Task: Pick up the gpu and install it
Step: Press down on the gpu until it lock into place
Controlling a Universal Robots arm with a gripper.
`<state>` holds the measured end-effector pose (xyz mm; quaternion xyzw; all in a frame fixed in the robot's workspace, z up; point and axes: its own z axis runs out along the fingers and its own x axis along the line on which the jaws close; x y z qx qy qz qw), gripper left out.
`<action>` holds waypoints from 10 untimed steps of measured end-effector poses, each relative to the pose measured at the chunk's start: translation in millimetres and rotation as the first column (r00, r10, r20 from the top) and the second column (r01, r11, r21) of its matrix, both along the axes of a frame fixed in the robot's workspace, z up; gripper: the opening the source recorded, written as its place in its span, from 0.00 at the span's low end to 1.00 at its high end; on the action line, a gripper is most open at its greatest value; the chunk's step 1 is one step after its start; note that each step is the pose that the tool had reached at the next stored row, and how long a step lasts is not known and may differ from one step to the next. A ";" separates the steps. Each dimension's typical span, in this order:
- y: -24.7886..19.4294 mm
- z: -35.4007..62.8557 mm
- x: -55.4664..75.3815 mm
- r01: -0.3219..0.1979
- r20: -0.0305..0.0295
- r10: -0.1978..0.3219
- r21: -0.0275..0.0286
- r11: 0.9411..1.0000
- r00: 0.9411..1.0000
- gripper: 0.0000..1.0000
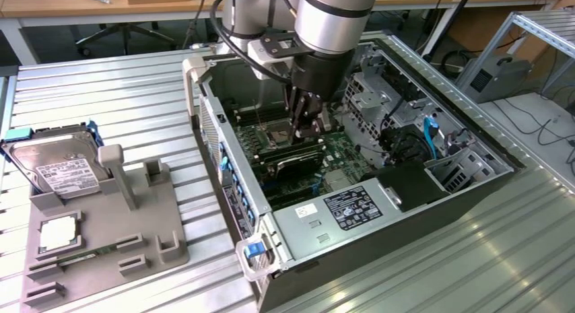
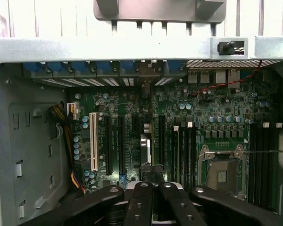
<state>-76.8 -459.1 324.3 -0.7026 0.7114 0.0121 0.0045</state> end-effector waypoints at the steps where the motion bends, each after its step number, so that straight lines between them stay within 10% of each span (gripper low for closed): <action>1: 0.0 -4.0 0.0 0.000 0.000 0.000 0.000 1.000 1.000 0.11; 10: 0.2 -25.2 0.0 0.000 0.000 0.000 0.000 1.000 1.000 0.11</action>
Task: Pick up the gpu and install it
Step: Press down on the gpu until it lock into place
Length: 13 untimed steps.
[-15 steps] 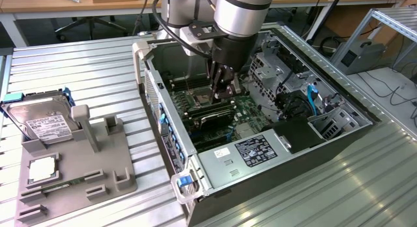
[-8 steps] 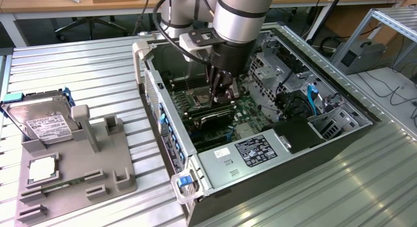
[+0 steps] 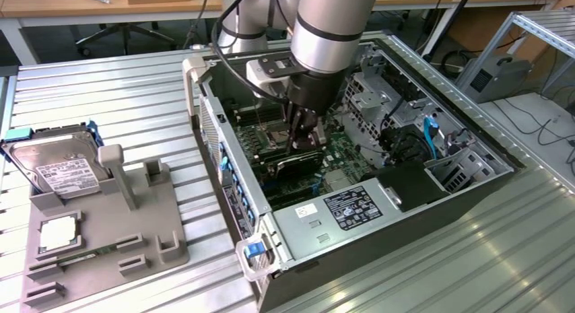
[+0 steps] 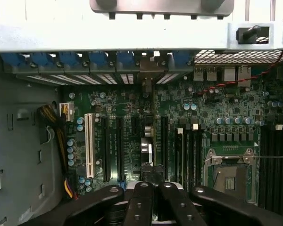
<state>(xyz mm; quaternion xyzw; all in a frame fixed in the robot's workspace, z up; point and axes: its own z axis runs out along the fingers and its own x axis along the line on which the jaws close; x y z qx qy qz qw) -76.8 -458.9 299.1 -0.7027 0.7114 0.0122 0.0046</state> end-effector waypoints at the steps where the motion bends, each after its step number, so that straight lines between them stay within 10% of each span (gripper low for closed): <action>1: 0.0 -1.8 0.0 0.000 0.000 0.000 0.000 1.000 1.000 0.11; 13: 5.9 -15.9 0.0 0.000 0.000 0.000 0.000 1.000 1.000 0.11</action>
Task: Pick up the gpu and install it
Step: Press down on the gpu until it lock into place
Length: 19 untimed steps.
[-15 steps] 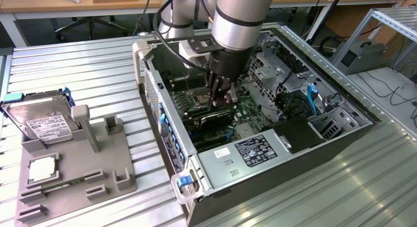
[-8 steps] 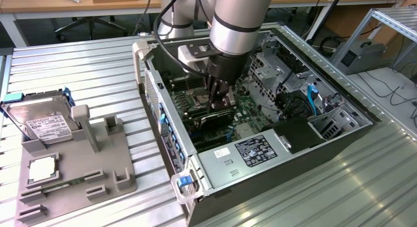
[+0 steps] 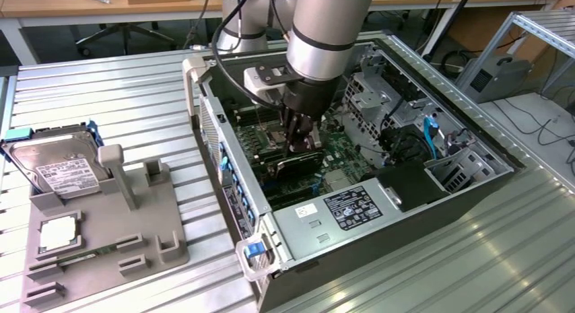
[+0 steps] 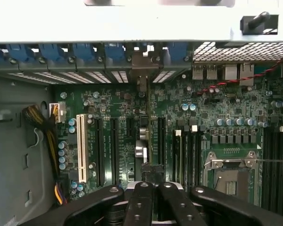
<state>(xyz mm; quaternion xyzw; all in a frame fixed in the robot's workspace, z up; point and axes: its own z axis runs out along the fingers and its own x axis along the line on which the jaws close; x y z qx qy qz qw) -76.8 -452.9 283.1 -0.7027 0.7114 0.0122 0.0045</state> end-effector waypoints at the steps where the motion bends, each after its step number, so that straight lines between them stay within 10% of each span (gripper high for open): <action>1: 0.0 -1.9 0.0 0.000 0.000 0.000 0.000 1.000 1.000 0.11; 19: 1.2 -12.0 -0.8 0.000 0.000 0.000 0.000 1.000 1.000 0.11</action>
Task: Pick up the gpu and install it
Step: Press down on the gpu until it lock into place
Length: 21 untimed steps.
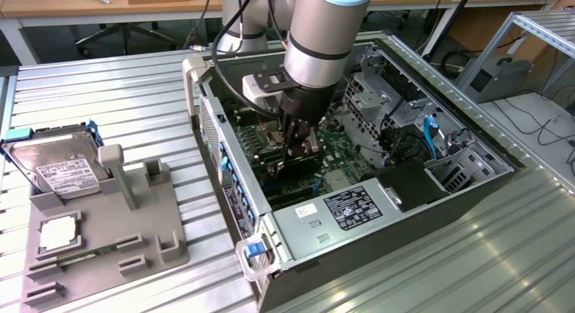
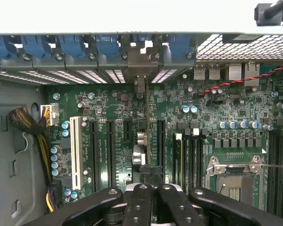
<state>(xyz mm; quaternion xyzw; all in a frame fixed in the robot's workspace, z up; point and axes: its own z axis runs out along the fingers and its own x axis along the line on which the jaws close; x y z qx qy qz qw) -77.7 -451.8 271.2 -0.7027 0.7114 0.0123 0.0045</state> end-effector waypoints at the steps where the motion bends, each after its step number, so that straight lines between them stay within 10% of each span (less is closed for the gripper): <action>1: 0.0 -0.1 0.0 0.000 0.000 0.000 0.000 1.000 1.000 0.11; 21: 0.0 -0.8 -1.2 0.000 0.000 0.000 0.000 1.000 1.000 0.11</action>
